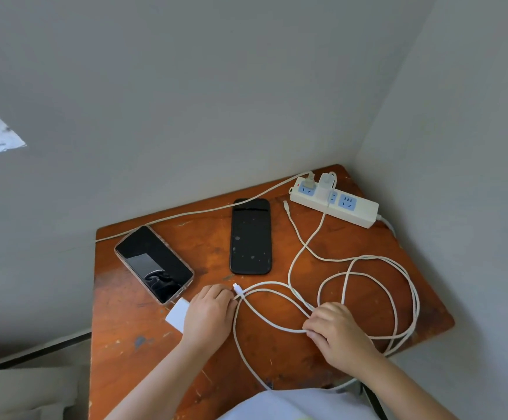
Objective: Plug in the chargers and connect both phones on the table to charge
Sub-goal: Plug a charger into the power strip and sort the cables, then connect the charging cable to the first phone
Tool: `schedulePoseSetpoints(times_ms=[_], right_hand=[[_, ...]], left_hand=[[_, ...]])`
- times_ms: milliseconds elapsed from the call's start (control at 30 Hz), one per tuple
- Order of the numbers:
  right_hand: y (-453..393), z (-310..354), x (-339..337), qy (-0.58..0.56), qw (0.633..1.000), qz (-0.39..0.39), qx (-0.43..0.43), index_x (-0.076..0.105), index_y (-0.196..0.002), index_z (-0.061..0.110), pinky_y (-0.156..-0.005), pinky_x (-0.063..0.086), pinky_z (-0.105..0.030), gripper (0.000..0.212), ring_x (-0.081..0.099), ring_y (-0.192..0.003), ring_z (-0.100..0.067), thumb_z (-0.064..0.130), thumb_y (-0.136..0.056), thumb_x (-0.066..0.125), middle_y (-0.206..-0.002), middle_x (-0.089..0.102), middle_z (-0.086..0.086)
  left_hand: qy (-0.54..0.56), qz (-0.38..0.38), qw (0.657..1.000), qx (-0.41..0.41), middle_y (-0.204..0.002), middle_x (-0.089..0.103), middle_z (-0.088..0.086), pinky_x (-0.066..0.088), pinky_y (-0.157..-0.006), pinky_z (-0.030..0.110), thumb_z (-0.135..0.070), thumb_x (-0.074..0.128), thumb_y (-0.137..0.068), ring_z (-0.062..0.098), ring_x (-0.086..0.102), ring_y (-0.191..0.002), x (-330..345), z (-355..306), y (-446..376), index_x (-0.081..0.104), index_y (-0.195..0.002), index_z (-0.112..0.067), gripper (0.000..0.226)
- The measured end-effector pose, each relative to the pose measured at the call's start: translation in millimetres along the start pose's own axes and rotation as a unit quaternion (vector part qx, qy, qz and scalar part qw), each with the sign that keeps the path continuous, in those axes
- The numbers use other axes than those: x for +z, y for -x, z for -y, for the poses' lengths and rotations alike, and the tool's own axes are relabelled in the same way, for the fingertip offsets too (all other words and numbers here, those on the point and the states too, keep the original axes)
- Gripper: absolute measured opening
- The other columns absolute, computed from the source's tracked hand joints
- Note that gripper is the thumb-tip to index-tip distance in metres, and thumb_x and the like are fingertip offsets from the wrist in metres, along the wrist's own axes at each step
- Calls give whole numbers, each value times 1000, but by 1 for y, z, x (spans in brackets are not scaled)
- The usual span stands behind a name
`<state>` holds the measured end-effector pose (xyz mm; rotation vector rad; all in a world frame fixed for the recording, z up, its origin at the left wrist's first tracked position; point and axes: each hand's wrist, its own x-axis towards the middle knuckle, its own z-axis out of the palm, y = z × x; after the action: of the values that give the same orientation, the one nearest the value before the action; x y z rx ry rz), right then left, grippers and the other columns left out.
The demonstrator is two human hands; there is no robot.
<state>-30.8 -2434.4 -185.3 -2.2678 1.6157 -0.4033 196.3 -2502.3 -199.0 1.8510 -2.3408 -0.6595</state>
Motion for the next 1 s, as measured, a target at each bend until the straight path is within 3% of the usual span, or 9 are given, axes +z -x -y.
schedulePoseSetpoints(times_ms=[133, 233, 300, 433, 567, 700, 800, 900, 1000], right_hand=[[-4, 0, 1, -13, 996, 79, 34, 73, -97, 18, -91, 41, -26, 15, 62, -98, -15, 18, -83, 69, -99, 72, 2], [-21, -2, -2, -115, 978, 53, 164, 59, -123, 16, -86, 36, -10, 32, 53, -111, -11, 27, -93, 54, -122, 61, -2], [-47, -4, -9, -158, 948, -40, 272, 48, -132, 10, -80, 43, -16, 42, 56, -108, -16, 28, -94, 53, -124, 59, -8], [-105, -9, -7, -276, 853, -18, 442, 49, -129, 5, -89, 52, -34, 41, 61, -106, -25, 30, -96, 49, -121, 60, -14], [-122, -5, 4, -286, 861, -27, 419, 65, -93, 0, -53, 41, -16, 27, 52, -58, -8, 20, -98, 48, -84, 62, -11], [-111, -17, -7, -136, 909, -4, 395, 66, -95, -1, -54, 41, -19, 42, 62, -74, -19, 28, -101, 36, -92, 71, -14], [-104, -23, -24, 8, 911, 73, 405, 65, -101, 3, -62, 44, -28, 49, 66, -91, -26, 37, -101, 30, -99, 70, -13], [-112, -12, -34, 119, 943, 72, 304, 63, -108, 7, -60, 45, -25, 38, 67, -90, -23, 35, -100, 38, -100, 70, -10], [-137, 3, -29, 92, 979, 1, 179, 59, -116, 8, -75, 52, -25, 28, 62, -99, -21, 25, -97, 47, -110, 66, -10]], left_hand=[[-1, 5, 1000, -19, -140, 44, -3, 31, -107, 27, -32, 35, -96, 15, 38, -129, -1, -3, -4, 39, -133, -25, 38], [-33, 47, 998, 25, -147, 34, -7, 22, -112, 33, -32, 35, -96, 15, 25, -136, 0, -5, -5, 30, -137, -32, 42], [-47, 64, 996, 41, -148, 32, -9, 18, -114, 34, -32, 35, -96, 15, 22, -138, -1, -5, -6, 29, -137, -33, 42], [-58, 67, 995, 43, -148, 32, -9, 19, -113, 34, -30, 36, -96, 15, 21, -138, -2, -6, -4, 29, -137, -34, 42], [-48, 63, 996, 38, -144, 38, -5, 26, -111, 32, -27, 39, -96, 16, 27, -135, -3, -3, -2, 32, -137, -32, 42], [-51, 56, 996, 46, -141, 41, -5, 28, -109, 29, -23, 41, -95, 16, 29, -132, -2, 3, 1, 35, -136, -31, 41], [-44, 52, 996, 55, -138, 44, -4, 31, -106, 26, -23, 42, -95, 16, 32, -130, -3, 7, -1, 38, -134, -30, 40], [-39, 54, 995, 73, -134, 47, -4, 35, -100, 23, -23, 43, -94, 15, 35, -125, -4, 6, -3, 40, -133, -30, 39], [-42, 61, 994, 81, -131, 47, -2, 36, -97, 22, -24, 43, -94, 16, 37, -122, -6, 3, -3, 40, -133, -30, 40]])
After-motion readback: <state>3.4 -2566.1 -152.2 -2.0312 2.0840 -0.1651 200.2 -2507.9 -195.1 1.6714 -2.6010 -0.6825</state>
